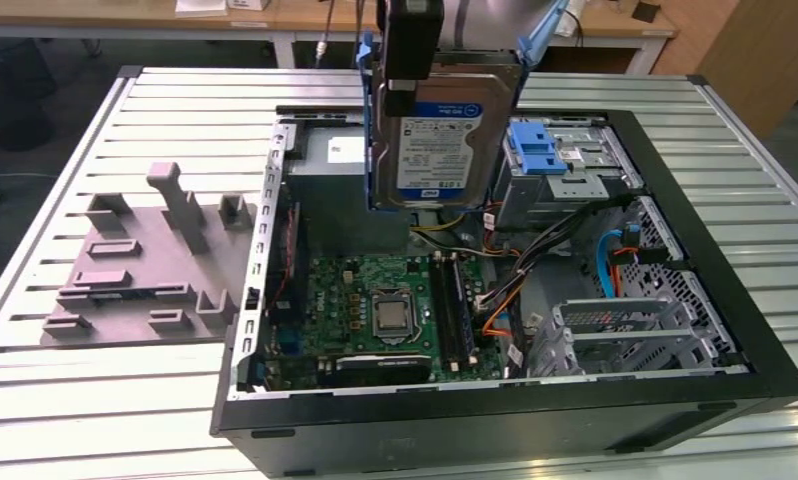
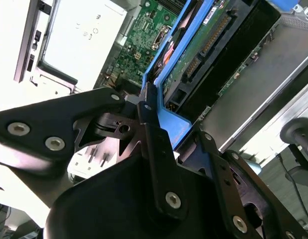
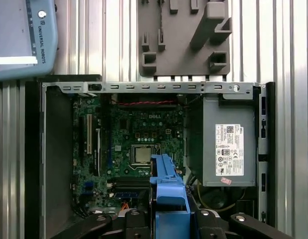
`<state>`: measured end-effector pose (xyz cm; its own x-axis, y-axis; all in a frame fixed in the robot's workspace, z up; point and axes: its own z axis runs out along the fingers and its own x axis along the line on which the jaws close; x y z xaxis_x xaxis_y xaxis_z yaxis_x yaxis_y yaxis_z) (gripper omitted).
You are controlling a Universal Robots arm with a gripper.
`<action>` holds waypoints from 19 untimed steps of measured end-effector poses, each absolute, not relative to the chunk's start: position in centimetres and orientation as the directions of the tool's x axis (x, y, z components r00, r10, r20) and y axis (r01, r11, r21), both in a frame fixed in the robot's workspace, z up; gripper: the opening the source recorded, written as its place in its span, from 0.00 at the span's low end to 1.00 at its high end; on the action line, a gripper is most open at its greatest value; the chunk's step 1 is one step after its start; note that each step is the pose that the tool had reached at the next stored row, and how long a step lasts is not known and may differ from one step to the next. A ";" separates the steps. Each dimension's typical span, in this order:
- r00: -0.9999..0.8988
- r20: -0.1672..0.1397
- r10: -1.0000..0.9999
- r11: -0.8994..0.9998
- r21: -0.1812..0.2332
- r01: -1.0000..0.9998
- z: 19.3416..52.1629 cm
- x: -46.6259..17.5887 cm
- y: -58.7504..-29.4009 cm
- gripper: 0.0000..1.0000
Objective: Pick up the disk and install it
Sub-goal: 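Insert the disk into the insertion slot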
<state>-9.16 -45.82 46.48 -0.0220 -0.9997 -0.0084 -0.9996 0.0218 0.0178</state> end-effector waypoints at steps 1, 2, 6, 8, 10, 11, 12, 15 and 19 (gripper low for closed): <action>-0.022 -0.009 -1.000 0.022 0.018 -1.000 46.5 -9.2 -45.9 0.36; -0.022 -0.010 -1.000 0.022 0.018 -1.000 46.5 -9.2 -46.1 0.36; -0.022 -0.017 -1.000 0.022 0.018 -1.000 46.5 -9.2 -46.7 0.36; -0.022 -0.025 -0.999 0.022 0.018 -1.000 46.4 -9.2 -47.0 0.36; -0.022 -0.030 -0.999 0.021 0.018 -1.000 46.4 -9.2 -47.3 0.36; -0.022 -0.032 -0.999 0.021 0.018 -1.000 46.4 -9.2 -47.5 0.36; -0.022 -0.033 -0.999 0.021 0.018 -1.000 46.4 -9.2 -47.8 0.36; -0.022 -0.038 -0.999 0.021 0.018 -1.000 46.4 -9.2 -48.6 0.36; -0.022 -0.045 -0.999 0.021 0.019 -1.000 46.3 -9.2 -49.7 0.36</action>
<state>-9.17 -49.71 46.35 -0.0220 -0.9988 -0.0447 -0.9996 0.0211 0.0186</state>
